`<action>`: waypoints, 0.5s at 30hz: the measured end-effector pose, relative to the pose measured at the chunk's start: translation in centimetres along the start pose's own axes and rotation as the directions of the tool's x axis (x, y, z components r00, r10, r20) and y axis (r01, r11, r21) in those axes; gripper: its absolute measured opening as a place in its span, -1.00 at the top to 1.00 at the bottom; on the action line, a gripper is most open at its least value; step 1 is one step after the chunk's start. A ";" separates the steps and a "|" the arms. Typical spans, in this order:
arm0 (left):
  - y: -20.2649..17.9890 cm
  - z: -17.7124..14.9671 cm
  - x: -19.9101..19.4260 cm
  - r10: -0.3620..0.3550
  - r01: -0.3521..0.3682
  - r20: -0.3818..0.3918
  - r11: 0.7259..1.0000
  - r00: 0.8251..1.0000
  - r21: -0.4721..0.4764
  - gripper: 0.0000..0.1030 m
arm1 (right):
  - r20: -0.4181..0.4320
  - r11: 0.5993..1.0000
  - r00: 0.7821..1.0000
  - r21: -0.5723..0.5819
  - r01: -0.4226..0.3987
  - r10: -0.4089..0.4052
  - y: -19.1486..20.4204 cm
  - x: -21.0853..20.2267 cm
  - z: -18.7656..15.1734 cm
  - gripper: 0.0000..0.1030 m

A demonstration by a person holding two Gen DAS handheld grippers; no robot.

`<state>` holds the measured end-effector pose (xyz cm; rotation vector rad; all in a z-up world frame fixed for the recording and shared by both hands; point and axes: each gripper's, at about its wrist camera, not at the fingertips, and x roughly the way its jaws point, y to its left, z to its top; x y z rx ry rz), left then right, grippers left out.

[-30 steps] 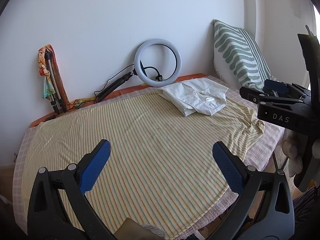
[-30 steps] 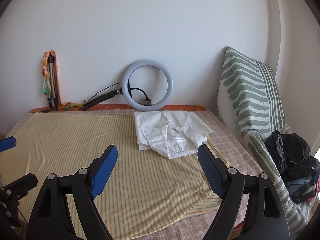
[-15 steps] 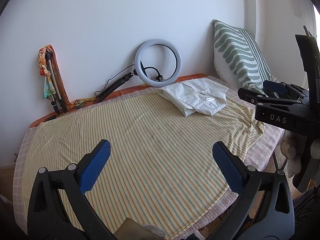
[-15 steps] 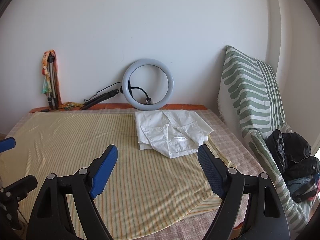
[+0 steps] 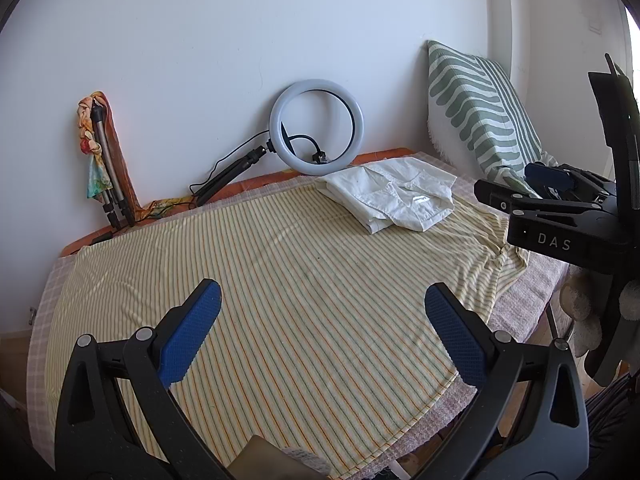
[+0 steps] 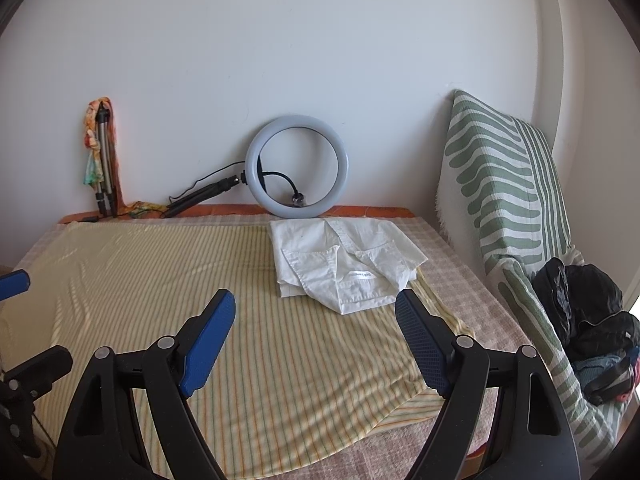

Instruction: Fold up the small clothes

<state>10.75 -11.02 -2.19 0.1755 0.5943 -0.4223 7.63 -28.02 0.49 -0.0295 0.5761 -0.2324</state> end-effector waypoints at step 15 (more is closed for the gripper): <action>-0.1 0.1 -0.1 0.000 0.000 0.001 1.000 1.000 -0.004 -1.00 | 0.001 1.000 1.000 0.003 -0.003 0.003 -0.1 0.1 0.0 -0.60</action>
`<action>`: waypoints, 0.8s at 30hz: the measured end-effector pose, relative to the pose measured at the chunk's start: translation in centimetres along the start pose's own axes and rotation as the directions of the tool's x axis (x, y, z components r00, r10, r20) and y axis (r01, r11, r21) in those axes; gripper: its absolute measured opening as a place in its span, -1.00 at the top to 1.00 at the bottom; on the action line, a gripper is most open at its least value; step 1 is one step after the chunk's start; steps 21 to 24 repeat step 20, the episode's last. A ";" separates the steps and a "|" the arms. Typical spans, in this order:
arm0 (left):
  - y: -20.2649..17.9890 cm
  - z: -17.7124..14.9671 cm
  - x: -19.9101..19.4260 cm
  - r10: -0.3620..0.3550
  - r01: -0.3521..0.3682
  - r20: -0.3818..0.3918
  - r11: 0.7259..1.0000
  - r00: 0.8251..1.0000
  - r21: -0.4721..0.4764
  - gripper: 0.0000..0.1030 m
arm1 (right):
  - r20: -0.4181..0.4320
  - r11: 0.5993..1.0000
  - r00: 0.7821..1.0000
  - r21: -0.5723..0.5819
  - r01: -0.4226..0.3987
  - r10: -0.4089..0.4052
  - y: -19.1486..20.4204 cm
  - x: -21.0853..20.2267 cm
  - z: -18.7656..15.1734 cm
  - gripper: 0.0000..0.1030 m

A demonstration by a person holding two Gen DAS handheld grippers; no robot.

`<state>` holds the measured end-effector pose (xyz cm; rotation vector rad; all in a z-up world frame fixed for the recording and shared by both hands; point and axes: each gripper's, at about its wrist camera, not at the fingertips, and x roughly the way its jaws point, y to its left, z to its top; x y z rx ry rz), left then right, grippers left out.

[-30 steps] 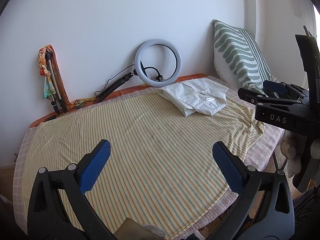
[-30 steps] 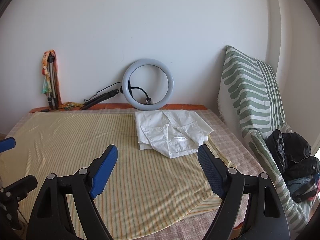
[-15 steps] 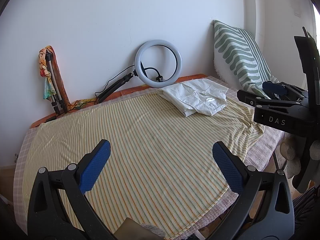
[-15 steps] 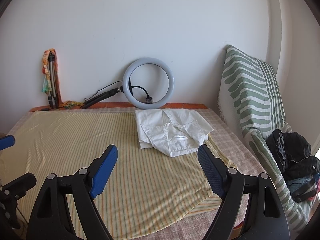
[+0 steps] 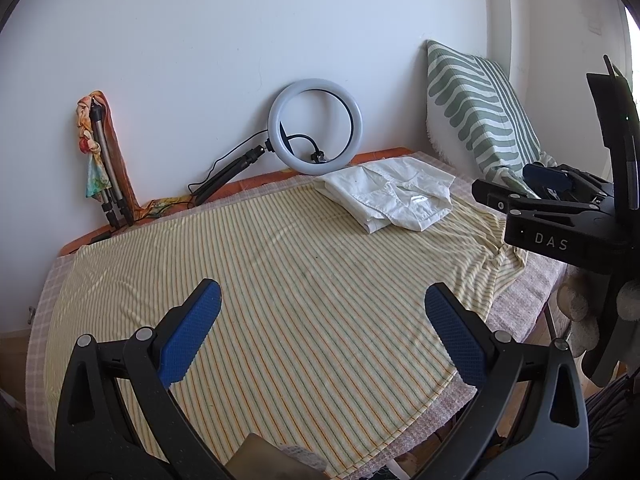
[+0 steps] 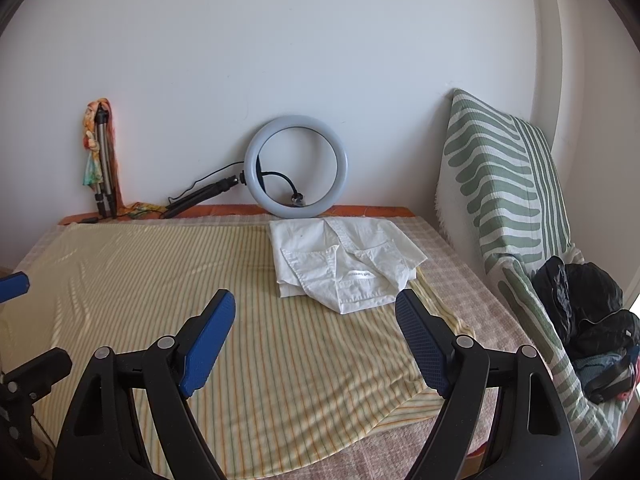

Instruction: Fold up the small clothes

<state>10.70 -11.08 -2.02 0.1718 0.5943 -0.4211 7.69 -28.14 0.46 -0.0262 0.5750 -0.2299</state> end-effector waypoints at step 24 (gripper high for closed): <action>-0.1 0.1 -0.4 -0.015 0.015 0.009 1.000 1.000 -0.004 -1.00 | -0.001 1.000 1.000 0.000 0.003 -0.003 0.1 -0.1 -0.1 -0.60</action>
